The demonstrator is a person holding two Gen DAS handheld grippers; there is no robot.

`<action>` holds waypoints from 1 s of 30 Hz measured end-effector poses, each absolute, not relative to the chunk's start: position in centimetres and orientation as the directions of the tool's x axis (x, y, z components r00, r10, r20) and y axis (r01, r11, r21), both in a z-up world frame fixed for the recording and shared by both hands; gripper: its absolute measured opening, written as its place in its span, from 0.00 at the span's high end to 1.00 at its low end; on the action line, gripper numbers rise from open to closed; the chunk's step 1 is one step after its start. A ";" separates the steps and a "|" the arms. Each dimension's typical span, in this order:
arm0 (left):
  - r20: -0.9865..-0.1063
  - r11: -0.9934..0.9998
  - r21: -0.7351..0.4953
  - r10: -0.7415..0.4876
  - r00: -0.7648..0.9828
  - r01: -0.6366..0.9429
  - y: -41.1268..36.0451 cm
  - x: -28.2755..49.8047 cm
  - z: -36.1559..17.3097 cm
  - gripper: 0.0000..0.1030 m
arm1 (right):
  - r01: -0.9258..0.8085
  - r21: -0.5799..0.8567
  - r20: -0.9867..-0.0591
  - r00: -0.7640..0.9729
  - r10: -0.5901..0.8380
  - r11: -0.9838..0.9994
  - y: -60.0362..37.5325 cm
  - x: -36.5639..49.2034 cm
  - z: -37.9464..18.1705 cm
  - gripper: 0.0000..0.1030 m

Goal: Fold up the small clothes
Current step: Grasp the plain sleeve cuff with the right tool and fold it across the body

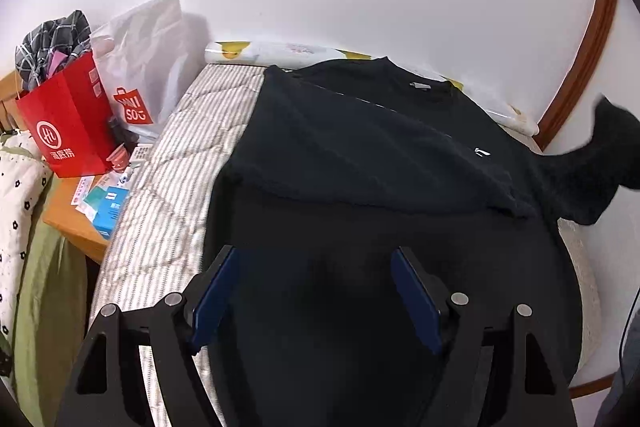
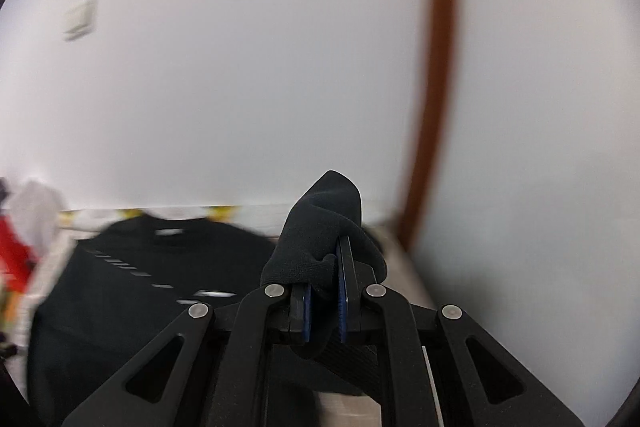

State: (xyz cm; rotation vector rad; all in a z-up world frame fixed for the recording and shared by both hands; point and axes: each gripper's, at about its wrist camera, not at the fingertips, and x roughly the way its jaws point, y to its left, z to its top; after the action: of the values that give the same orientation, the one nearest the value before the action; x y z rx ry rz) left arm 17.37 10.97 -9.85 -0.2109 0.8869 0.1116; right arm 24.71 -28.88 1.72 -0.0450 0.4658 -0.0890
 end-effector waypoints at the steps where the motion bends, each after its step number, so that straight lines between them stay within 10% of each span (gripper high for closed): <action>1: -0.777 0.973 -0.137 0.011 0.629 -0.187 11.3 17.3 -9.8 0.26 | 0.035 -0.047 -0.460 0.886 -0.053 0.998 -26.8 24.6 1.7 0.91; 20: -0.825 0.947 -0.180 0.002 0.565 -0.265 18.9 17.6 -14.4 0.25 | -0.266 -0.065 -0.633 0.756 0.166 0.962 -0.2 33.2 -10.9 0.85; 23: -0.832 0.947 -0.175 0.003 0.554 -0.268 19.2 17.8 -14.8 0.25 | -0.232 -0.067 -0.636 0.759 0.137 0.970 -1.2 33.7 -11.9 0.67; 27: -0.833 0.952 -0.180 -0.014 0.553 -0.248 18.2 18.7 -14.9 0.25 | -0.288 -0.067 -0.696 0.700 0.162 0.955 -2.0 33.8 -13.8 0.12; 30: -0.829 0.963 -0.171 -0.026 0.558 -0.208 16.6 19.4 -14.5 0.25 | -0.382 -0.084 -0.760 0.622 0.189 0.920 -2.4 32.8 -16.6 0.07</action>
State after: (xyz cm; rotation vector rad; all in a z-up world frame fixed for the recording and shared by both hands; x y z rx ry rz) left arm 19.42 16.56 -14.51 -0.2625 0.9754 0.1089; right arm 32.76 -2.35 -16.62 -0.2481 0.8388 0.3318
